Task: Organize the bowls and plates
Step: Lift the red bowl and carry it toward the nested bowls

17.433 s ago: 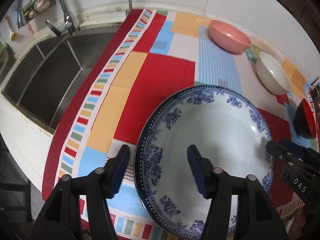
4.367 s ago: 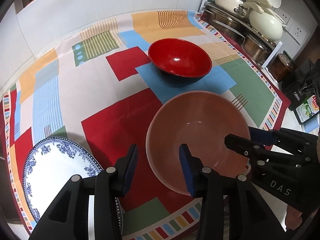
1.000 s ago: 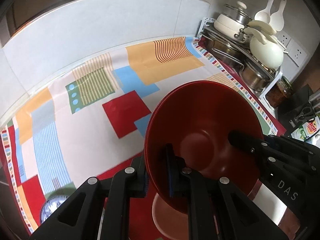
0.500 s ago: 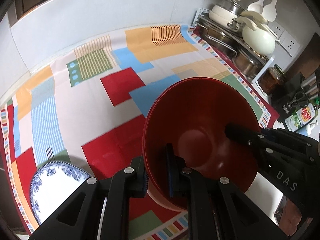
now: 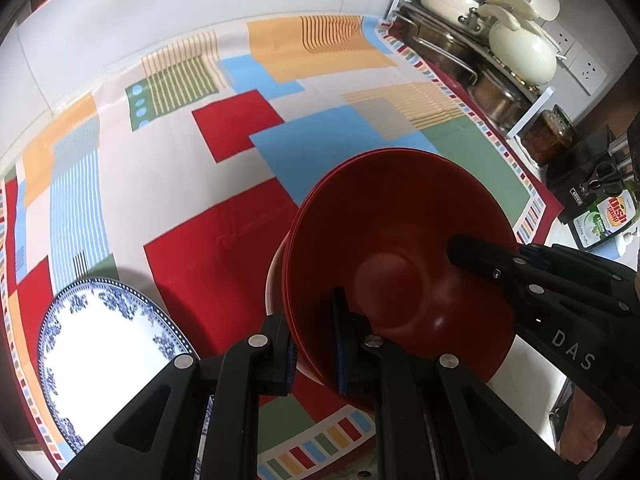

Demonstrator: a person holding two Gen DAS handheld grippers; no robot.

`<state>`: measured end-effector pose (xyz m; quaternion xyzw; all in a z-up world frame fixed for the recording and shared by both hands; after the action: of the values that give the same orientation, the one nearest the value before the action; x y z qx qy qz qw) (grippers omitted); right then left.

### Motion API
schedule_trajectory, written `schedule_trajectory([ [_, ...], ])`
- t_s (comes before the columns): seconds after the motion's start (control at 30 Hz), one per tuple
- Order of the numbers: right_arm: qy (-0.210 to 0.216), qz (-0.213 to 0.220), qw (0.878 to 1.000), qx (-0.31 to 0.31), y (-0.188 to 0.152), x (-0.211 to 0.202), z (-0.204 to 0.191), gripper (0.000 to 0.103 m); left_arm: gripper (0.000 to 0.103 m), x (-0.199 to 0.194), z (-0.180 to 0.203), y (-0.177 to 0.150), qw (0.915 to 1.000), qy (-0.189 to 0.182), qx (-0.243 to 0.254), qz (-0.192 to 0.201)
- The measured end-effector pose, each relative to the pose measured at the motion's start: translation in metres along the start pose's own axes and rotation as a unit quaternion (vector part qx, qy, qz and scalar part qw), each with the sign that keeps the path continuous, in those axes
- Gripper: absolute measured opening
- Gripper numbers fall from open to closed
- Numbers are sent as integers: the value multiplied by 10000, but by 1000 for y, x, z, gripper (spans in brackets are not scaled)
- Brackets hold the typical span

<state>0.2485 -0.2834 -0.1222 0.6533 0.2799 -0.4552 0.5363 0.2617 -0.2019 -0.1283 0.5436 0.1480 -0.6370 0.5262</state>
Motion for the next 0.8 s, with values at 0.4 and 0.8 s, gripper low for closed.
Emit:
schedule_trajectory([
  [0.4,103,-197,9997,-114,-12,19,-1,12,15,13,-4,-10,9998,112,-78,-160],
  [0.8,190,-212,9991,-301,-16,23,-4,13,36,7,1,-9,10000,36,45,-70],
])
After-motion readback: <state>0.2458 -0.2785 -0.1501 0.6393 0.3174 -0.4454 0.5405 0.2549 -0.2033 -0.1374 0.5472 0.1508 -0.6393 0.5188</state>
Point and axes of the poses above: each gripper's, at about its wrist camera, not at the fingertips, and x roughly the way its jaws point, z to its right, y to its top, the point moved 8 cm from there along x, roughly the way its jaws point, and after that the axes turned 13 degrees about -y, right-handed, at the moved point
